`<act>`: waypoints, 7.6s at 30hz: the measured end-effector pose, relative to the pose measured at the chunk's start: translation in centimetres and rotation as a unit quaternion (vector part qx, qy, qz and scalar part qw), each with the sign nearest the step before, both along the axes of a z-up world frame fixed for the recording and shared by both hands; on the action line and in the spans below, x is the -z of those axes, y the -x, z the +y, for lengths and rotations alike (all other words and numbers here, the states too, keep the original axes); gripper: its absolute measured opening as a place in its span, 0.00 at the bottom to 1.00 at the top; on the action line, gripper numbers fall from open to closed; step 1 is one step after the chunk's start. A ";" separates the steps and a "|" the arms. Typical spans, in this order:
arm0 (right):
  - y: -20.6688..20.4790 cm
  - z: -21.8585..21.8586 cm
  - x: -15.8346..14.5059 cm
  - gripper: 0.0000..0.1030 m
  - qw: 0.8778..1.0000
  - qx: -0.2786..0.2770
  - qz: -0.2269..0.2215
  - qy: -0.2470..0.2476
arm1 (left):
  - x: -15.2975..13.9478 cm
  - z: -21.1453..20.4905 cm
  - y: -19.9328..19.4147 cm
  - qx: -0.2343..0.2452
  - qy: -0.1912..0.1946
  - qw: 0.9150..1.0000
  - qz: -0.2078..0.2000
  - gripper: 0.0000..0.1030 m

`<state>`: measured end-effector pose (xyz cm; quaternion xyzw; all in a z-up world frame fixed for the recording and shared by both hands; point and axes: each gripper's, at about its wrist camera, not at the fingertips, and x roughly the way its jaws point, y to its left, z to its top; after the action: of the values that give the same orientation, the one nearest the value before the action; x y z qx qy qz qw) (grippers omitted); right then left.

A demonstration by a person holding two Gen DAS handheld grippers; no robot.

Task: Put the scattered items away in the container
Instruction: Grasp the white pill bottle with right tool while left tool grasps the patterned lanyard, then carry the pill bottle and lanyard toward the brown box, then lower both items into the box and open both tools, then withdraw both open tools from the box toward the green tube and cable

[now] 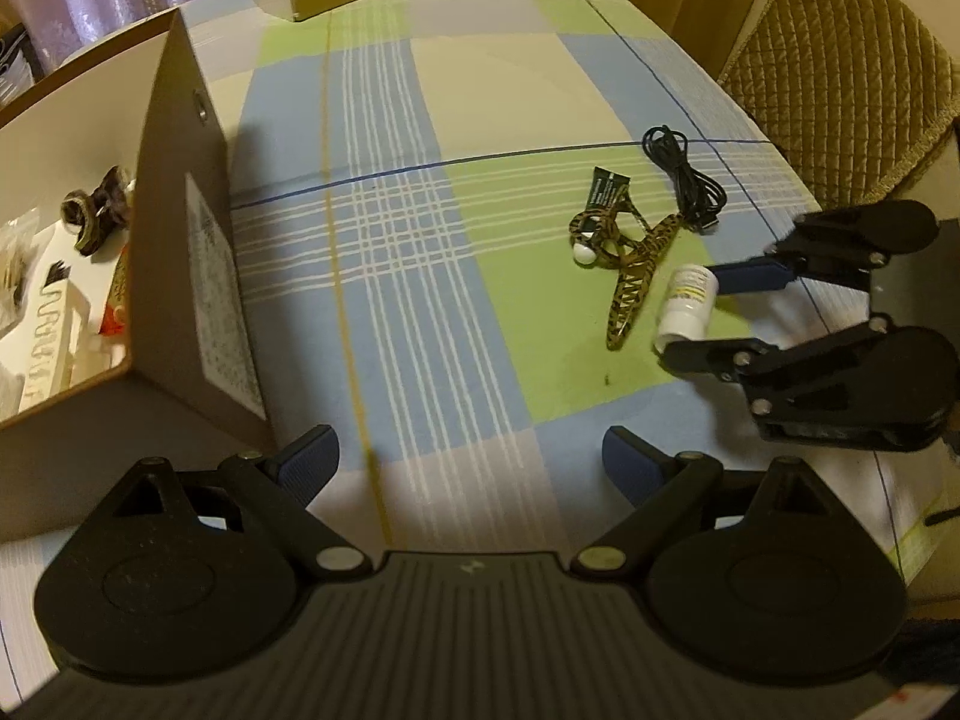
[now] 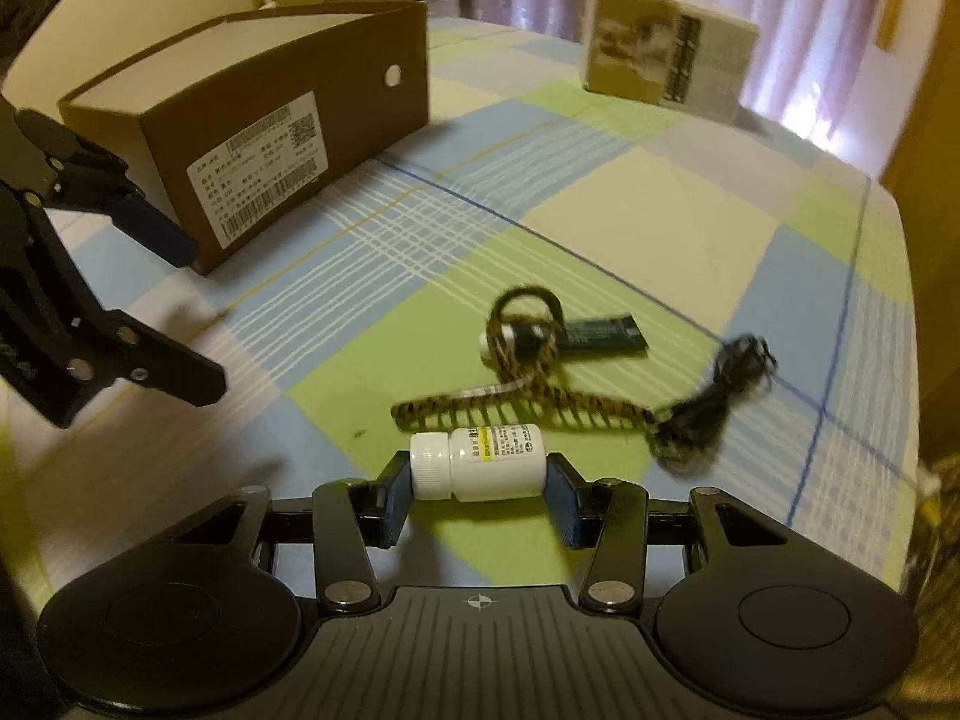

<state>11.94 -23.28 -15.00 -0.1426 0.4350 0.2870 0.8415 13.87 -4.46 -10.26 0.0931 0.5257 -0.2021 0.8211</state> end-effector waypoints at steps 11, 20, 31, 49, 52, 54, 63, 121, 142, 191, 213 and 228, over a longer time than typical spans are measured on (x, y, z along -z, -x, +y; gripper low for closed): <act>0.9 -4.1 -0.4 0.43 0.997 0.077 0.023 0.002 | 0.4 -4.2 -2.0 0.082 0.016 0.996 -0.030 0.85; 0.9 -5.2 -0.5 0.43 0.994 0.105 0.023 -0.001 | 1.6 -9.4 -3.7 0.173 -0.010 0.980 -0.099 0.75; 1.2 -6.1 -0.5 0.43 0.991 0.129 0.027 -0.008 | 3.5 -12.0 -3.4 0.241 -0.039 0.959 -0.145 0.41; 1.5 -4.8 -0.9 0.43 0.994 0.111 0.023 -0.008 | 0.9 -5.9 -0.9 0.179 0.003 0.976 -0.125 0.32; 1.5 -4.5 -1.0 0.43 0.994 0.104 0.020 -0.008 | 0.4 -4.4 -0.2 0.160 0.006 0.979 -0.123 0.32; 1.5 -4.1 -1.2 0.43 0.995 0.098 0.018 -0.008 | 0.0 -3.6 0.2 0.148 0.008 0.981 -0.124 0.32; 2.2 -1.8 -2.3 0.43 0.997 0.070 0.010 -0.009 | -2.2 0.2 2.5 0.102 0.024 0.986 -0.130 0.32; -9.0 28.6 -7.8 0.43 0.983 -0.178 0.001 0.034 | -4.7 32.0 -12.1 -0.147 -0.070 0.980 -0.114 0.32; -9.3 30.3 -5.2 0.43 0.971 -0.218 0.030 0.093 | -1.4 31.3 -14.6 -0.122 -0.112 0.984 -0.068 0.36; -2.5 24.6 -10.7 0.98 0.992 -0.123 -0.027 -0.016 | -12.1 32.0 -1.5 -0.149 -0.005 0.978 -0.143 0.98; 3.8 19.9 -11.0 0.98 0.993 -0.107 -0.010 -0.058 | -11.9 26.1 4.9 -0.140 0.006 0.985 -0.105 0.98; 5.2 13.2 -9.9 0.98 0.996 -0.054 0.020 -0.071 | -10.4 19.0 6.0 -0.101 0.006 0.992 -0.073 0.98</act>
<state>6.74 -10.08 -5.08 -0.0997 0.4223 0.3649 0.8238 7.87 14.51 0.13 0.0490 0.4695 -0.1140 0.8742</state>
